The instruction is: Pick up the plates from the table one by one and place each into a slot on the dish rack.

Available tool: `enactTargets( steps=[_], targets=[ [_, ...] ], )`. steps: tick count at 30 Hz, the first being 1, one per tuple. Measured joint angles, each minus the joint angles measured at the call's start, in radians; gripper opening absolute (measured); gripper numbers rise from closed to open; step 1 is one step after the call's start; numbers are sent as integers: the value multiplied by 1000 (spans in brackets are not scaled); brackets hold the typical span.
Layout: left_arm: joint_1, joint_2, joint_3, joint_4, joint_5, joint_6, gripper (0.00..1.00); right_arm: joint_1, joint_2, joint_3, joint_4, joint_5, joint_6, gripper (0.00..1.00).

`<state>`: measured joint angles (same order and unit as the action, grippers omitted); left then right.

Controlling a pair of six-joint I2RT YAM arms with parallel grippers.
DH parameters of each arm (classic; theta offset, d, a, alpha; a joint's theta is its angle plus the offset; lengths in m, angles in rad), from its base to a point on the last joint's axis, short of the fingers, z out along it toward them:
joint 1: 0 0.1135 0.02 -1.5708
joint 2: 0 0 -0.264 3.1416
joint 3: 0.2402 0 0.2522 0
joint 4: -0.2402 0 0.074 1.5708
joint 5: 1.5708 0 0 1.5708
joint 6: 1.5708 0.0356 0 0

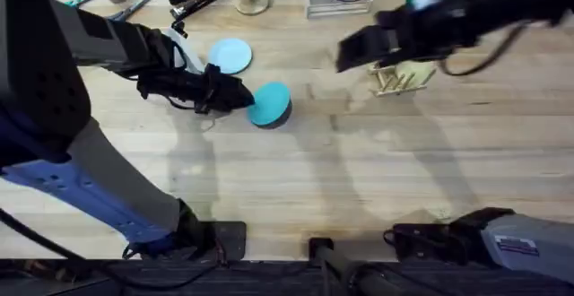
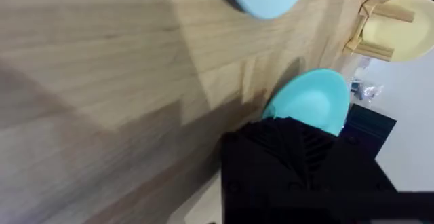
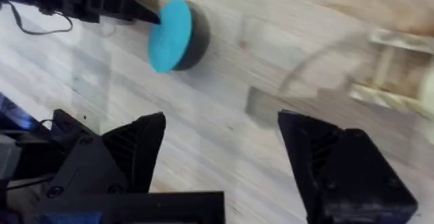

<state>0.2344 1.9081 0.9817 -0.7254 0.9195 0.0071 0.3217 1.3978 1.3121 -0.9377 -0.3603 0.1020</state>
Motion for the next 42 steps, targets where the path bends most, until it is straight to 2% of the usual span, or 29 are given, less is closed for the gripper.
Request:
enactTargets(
  steps=[9, 15, 23, 31, 42],
  targets=[
    [0, 0, 0, 0, -1, 0, 40, 197, 209, 0, 195, -3, 127, 995],
    [0, 0, 0, 0, -1, 0, 40, 279, 357, 0, 292, -4, 181, 995],
    [0, 0, 0, 0, -1, 0, 40, 300, 514, 2, 413, -9, 275, 995],
    [0, 0, 0, 0, -2, 0, 40, 303, 525, 9, 460, -16, 370, 994],
    [0, 0, 0, 0, -2, 0, 41, 304, 525, 9, 466, -16, 392, 995]
  ],
)
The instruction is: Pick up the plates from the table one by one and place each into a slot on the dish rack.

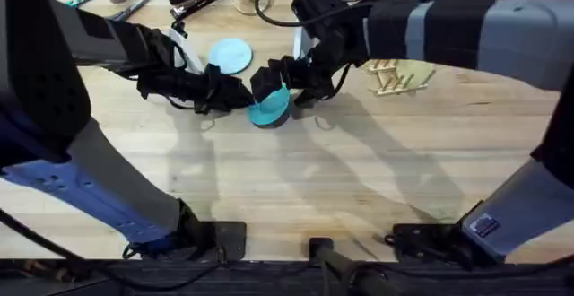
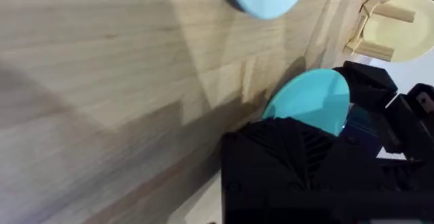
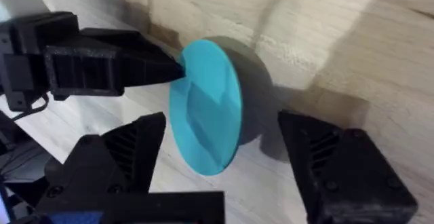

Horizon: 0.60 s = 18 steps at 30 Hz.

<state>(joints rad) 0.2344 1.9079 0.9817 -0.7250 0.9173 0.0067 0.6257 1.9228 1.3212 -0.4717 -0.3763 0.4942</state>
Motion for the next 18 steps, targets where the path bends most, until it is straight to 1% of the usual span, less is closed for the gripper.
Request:
enactTargets(
  steps=[3, 4, 6, 7, 9, 10, 11, 13, 18],
  targets=[
    [0, 0, 0, 0, 0, 0, 41, 0, 0, 0, 0, -3, 0, 985],
    [0, 0, 0, 0, 0, 0, 41, 0, 0, 0, 0, -5, -1, 937],
    [0, 0, 0, 0, 0, 0, 41, 1, 2, 0, 0, -6, 2, 737],
    [0, 0, 0, 0, 0, 0, 41, 1, 4, 0, 0, -7, 4, 574],
    [0, 0, 0, 0, 0, 0, 41, 1, 9, 0, -1, -7, 7, 297],
    [0, 0, 0, -1, 0, -1, 41, 1, 8, 0, 0, -14, 12, 167],
    [3, -2, 0, -3, 0, -4, 41, -4, 2, 2, 0, -38, 23, 70],
    [7, -4, 0, -3, -2, -5, 41, -5, -7, 17, 18, -55, 26, 37],
    [9, -9, 1, -9, -11, -5, 40, -2, -7, 23, 5, -63, 27, 32]
  ],
)
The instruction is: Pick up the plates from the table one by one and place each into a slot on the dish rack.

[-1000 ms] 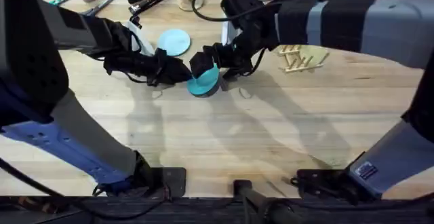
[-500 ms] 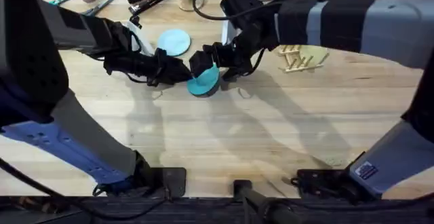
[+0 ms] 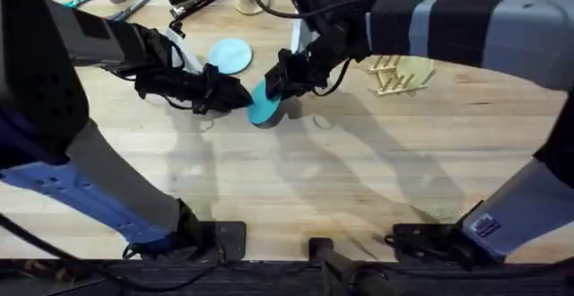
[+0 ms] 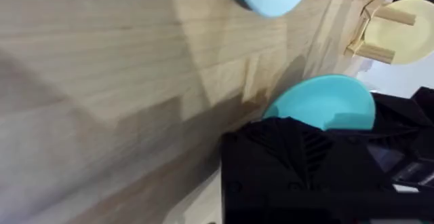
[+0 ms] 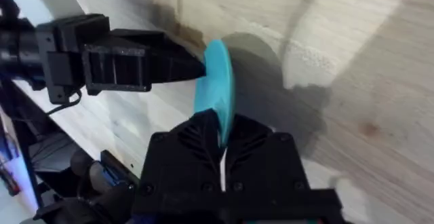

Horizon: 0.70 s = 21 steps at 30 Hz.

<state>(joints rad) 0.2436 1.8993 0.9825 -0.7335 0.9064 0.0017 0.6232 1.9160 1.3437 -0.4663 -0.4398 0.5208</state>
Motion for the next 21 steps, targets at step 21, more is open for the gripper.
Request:
enactTargets(
  steps=[21],
  targets=[
    [2, -754, 77, -391, -488, 21, 41, -63, -295, -2, -256, 228, -263, 30]
  ],
)
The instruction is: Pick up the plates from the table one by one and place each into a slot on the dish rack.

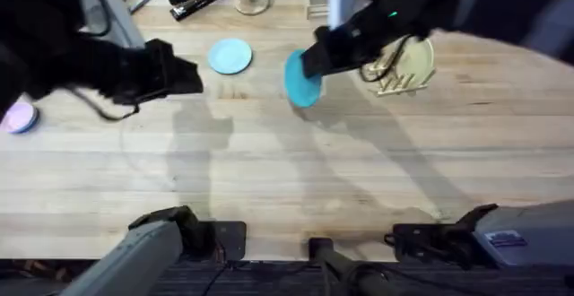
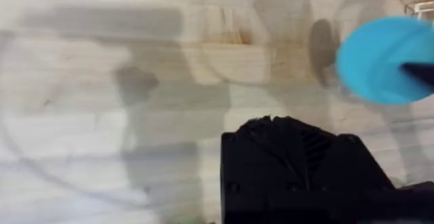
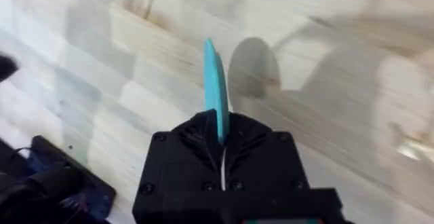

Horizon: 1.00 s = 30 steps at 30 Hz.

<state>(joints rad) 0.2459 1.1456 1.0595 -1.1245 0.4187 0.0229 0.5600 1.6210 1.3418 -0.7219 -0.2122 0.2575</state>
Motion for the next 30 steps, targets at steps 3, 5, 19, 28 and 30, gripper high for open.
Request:
enactTargets(
  steps=[3, 5, 19, 28, 30],
  targets=[
    [0, -114, 4, -65, -51, 0, 41, -29, -85, 0, -46, 55, -26, 30],
    [0, -173, 14, -105, -84, 0, 41, -52, -145, 0, -77, 97, -37, 30],
    [0, -261, 35, -170, -177, 4, 81, -190, -436, 0, -215, 373, -202, 30],
    [0, -261, 35, -171, -181, 7, 827, -202, -473, 0, -287, 491, -238, 30],
    [0, -261, 35, -171, -180, 7, 982, -202, -473, 0, -288, 498, -240, 30]
  ],
)
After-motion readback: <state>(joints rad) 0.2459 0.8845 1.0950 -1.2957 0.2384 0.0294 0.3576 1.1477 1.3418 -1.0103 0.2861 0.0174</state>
